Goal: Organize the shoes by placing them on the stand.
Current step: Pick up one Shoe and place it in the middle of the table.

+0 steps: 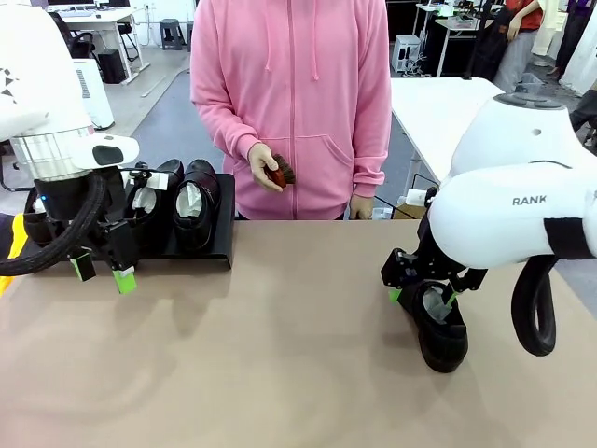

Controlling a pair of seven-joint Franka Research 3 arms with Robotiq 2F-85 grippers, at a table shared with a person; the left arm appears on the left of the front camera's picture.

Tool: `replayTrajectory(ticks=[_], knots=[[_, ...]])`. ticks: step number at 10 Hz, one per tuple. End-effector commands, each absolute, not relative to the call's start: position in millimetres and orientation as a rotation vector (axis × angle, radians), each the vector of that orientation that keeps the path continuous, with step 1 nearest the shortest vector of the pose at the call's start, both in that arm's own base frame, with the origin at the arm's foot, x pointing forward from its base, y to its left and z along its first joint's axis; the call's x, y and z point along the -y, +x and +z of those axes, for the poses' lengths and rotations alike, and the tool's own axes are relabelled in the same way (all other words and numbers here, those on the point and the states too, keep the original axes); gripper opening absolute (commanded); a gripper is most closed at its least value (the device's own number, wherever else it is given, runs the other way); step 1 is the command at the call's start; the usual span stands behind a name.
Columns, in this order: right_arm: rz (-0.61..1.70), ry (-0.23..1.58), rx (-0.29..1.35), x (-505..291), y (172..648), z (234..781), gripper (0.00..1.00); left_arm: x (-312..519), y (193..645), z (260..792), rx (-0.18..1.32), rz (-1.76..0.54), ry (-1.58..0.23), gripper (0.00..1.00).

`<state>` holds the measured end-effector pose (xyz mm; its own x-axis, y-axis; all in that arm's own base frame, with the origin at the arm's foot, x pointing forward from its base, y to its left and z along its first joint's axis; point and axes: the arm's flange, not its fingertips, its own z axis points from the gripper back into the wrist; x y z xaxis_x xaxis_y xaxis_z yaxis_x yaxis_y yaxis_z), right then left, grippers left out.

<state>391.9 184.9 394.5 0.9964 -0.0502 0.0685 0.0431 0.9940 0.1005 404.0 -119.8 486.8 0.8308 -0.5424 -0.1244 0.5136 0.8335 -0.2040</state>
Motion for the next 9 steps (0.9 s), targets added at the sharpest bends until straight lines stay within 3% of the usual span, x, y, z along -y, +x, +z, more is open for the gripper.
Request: replayTrajectory(ticks=[1,6,7,9], knots=[[-0.024,0.107,0.035,-189,396,384,1.00,118,400,487,-0.177,-0.566,-0.174,0.99],[-0.058,0.114,0.040,-200,408,343,1.00,118,400,487,-0.177,-0.566,-0.174,0.99],[-0.057,0.103,0.042,-201,408,341,0.92,118,400,487,-0.177,-0.566,-0.174,0.99],[-0.065,0.084,0.053,-202,407,342,0.53,118,400,487,-0.177,-0.566,-0.174,0.99]])
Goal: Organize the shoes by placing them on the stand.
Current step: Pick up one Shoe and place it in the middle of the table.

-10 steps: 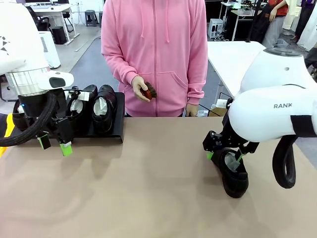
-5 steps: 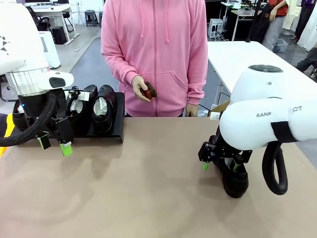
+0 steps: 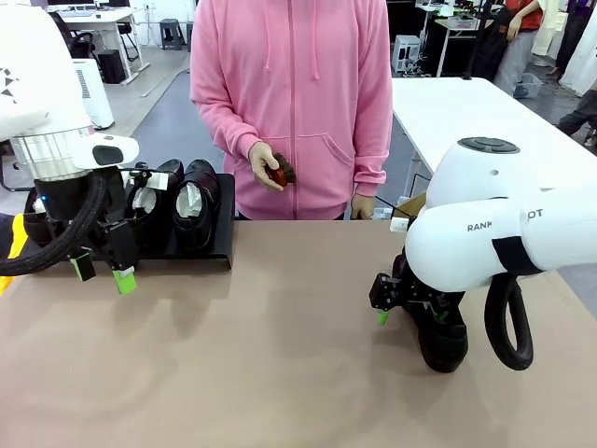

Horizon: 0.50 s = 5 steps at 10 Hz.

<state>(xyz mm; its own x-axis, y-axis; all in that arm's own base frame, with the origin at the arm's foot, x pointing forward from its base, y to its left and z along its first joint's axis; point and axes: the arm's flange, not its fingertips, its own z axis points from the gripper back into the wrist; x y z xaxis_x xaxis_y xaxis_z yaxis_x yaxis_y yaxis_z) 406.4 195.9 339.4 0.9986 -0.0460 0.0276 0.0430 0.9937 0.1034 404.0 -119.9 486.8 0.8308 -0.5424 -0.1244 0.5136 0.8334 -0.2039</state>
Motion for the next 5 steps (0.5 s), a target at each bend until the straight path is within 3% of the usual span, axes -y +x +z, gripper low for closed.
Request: replayTrajectory(ticks=[1,3,5], knots=[[-0.067,0.062,0.054,-203.2,408.0,342.3,0.33,117.5,399.9,487.4,-0.177,-0.566,-0.174,0.99],[-0.107,0.000,0.087,-202.8,410.2,342.9,0.00,117.5,399.9,487.4,-0.177,-0.566,-0.174,0.99],[-0.116,-0.008,0.099,-203.1,410.2,344.0,0.00,117.5,399.9,487.4,-0.177,-0.566,-0.174,0.99]])
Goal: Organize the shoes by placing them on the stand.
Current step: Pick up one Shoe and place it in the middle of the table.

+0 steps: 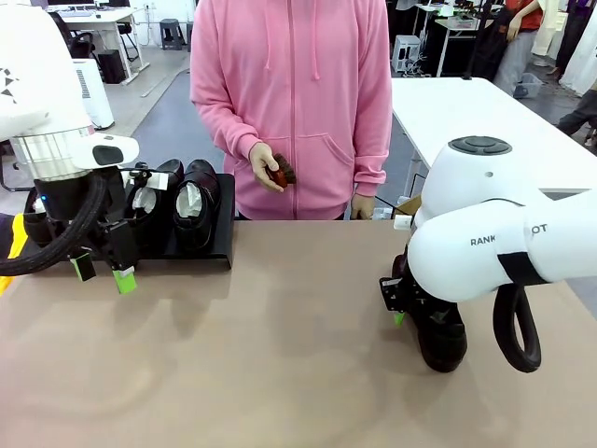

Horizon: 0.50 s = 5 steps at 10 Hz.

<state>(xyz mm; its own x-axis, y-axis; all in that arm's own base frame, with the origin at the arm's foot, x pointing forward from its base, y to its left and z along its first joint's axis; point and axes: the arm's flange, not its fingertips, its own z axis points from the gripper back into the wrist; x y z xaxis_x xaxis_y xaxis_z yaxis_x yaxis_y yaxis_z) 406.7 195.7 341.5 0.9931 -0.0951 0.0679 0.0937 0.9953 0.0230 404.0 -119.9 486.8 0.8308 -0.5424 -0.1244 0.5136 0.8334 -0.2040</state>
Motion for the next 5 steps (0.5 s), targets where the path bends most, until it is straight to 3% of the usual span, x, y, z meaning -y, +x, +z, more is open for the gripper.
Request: replayTrajectory(ticks=[1,5], knots=[[-0.116,-0.010,0.101,-204,410,345,0.00,118,400,487,-0.177,-0.566,-0.174,0.99],[-0.197,0.011,0.149,-213,401,367,0.00,118,400,487,-0.177,-0.566,-0.174,0.99]])
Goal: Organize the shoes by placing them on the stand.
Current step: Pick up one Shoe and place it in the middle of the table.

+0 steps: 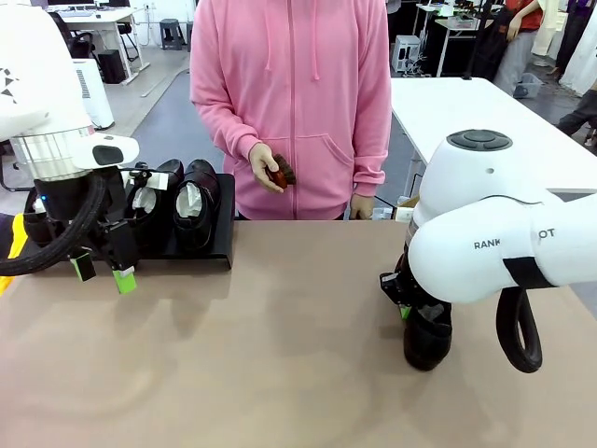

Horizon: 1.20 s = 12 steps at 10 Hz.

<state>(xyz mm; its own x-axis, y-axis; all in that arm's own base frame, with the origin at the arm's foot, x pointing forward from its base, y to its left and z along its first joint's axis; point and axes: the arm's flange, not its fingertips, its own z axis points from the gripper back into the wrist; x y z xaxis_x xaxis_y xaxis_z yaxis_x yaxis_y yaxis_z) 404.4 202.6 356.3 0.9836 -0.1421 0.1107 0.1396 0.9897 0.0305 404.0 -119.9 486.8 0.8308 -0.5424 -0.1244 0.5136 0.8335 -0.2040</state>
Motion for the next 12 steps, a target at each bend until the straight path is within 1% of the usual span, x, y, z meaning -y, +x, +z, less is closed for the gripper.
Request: replayTrajectory(ticks=[1,3,5,7,8,12], knots=[[-0.235,0.005,0.196,-225,395,388,0.00,118,400,487,-0.177,-0.566,-0.174,0.99],[-0.152,0.044,0.277,-275,381,425,0.00,118,400,487,-0.177,-0.566,-0.174,0.99],[-0.075,0.125,0.284,-346,367,435,0.00,118,400,487,-0.177,-0.566,-0.174,0.99],[0.027,0.177,0.272,-398,361,420,0.00,118,400,487,-0.177,-0.566,-0.174,0.99],[0.039,0.187,0.281,-412,360,411,0.00,118,400,487,-0.177,-0.566,-0.174,0.99],[0.028,0.239,0.212,-429,362,382,0.00,118,400,487,-0.177,-0.566,-0.174,0.99]])
